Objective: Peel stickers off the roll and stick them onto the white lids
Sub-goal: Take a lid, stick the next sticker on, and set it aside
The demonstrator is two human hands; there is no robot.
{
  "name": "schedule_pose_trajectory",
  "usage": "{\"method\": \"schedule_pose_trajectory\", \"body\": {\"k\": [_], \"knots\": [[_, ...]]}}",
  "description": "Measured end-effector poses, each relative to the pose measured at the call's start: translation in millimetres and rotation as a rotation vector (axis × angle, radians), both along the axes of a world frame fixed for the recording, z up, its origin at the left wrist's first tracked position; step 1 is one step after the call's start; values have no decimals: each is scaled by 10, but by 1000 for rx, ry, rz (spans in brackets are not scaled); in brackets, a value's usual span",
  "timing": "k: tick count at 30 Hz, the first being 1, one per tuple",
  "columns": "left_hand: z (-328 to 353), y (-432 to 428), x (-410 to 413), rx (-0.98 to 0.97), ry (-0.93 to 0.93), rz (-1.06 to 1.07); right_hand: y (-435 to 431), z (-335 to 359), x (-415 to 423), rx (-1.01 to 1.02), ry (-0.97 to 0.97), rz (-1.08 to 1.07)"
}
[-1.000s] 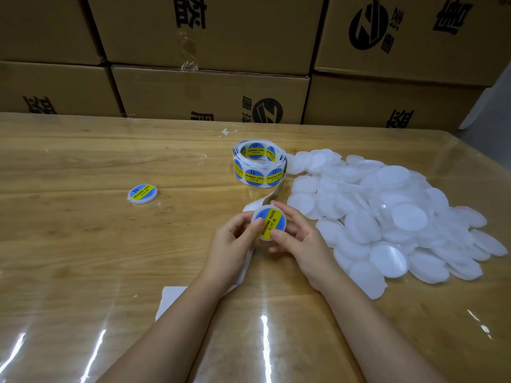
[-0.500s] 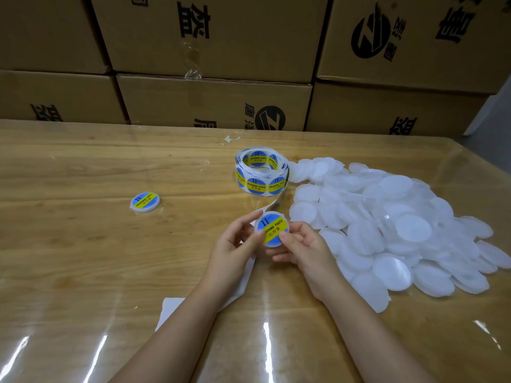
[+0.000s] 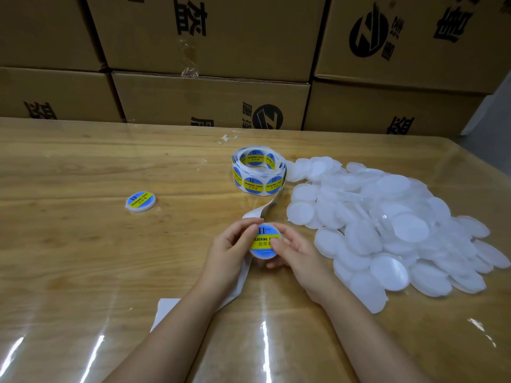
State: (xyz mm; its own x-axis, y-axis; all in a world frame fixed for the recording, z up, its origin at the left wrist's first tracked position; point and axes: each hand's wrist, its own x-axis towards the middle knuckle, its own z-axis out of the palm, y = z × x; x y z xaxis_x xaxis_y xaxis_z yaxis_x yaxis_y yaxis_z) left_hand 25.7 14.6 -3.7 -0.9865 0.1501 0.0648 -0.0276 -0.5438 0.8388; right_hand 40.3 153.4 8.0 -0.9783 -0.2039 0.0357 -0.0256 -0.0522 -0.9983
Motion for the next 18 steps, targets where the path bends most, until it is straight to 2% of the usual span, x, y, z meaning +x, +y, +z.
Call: {"method": "schedule_pose_trajectory", "body": {"k": [4, 9, 14, 18], "knots": [[-33, 5, 0, -63, 63, -49, -7, -28, -21, 2, 15, -49], [-81, -52, 3, -553, 230, -30, -4, -62, -44, -61, -5, -150], [-47, -116, -4, -910, 456, 111, -11, -76, -32, -31, 20, -164], [50, -326, -127, -1094, 559, 195, -44, -62, -5, 59, 86, -105]]}}
